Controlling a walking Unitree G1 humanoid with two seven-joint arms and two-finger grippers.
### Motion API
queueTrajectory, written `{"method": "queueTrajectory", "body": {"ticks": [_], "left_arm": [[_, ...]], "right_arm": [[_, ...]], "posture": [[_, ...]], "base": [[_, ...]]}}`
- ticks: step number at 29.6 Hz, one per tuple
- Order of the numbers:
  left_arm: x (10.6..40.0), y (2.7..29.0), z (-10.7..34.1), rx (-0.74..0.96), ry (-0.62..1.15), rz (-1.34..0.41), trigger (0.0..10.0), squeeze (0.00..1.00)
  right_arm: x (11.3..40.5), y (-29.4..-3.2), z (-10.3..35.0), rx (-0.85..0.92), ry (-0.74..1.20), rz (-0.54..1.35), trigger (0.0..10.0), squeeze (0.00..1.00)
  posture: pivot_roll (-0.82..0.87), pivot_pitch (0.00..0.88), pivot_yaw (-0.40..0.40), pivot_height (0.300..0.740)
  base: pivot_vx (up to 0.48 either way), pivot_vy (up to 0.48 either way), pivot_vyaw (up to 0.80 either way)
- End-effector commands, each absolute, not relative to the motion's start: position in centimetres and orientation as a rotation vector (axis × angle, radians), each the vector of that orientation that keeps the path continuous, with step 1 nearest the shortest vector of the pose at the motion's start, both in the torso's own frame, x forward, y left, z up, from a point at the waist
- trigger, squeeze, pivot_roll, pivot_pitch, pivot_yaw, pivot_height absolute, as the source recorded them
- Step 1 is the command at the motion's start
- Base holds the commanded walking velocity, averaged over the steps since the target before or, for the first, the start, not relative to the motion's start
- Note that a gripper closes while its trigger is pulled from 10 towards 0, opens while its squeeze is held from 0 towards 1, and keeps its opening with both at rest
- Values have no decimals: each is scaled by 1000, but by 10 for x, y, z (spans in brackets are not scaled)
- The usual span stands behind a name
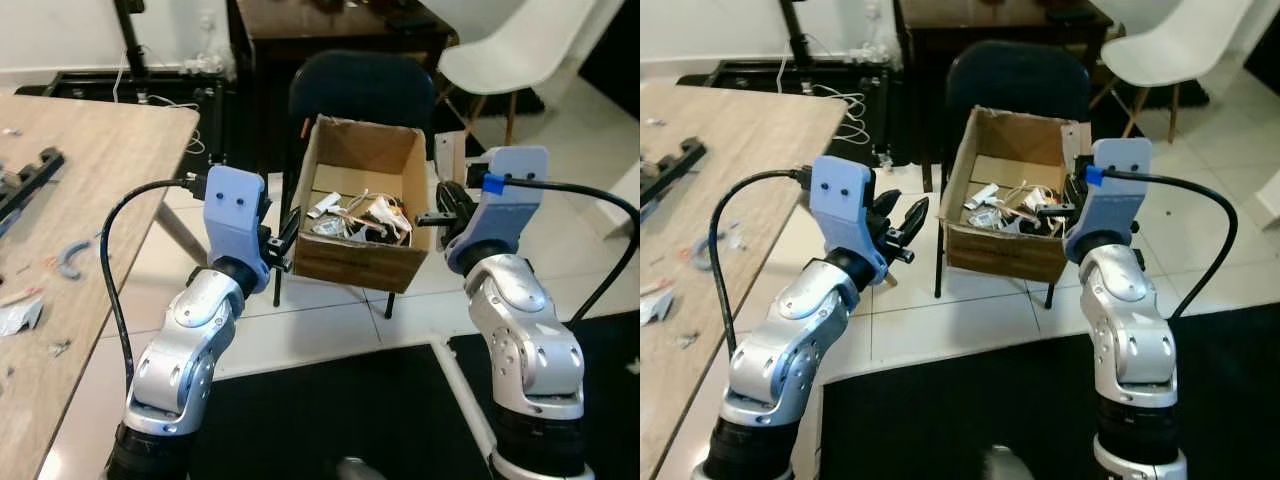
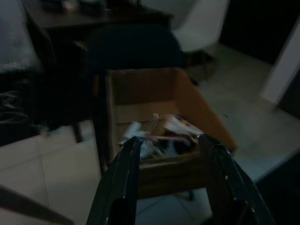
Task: Picking trash to rubbish bin
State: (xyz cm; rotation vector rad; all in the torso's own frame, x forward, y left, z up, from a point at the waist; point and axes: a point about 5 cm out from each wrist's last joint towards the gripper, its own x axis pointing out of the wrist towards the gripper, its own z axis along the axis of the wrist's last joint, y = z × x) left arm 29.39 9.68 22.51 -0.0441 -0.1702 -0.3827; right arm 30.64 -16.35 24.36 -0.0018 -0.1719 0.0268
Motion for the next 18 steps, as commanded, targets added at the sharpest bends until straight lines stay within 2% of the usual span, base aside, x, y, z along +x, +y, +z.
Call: {"method": "queueTrajectory", "body": {"ticks": [1,5,18], "left_arm": [[291,92,224,-52,-165,-404,10000,0],[293,93,223,-50,-145,-384,10000,0],[295,95,221,-56,-120,-365,10000,0]], "right_arm": [[305,-168,244,0,-169,12,10000,0],[306,-169,242,12,-152,15,10000,0],[304,-168,230,34,-98,12,10000,0]], "posture": [[5,174,0,740],[6,178,-1,740],[7,197,2,740]], "base": [[0,0,-800],[0,0,-727],[0,0,0]]}}
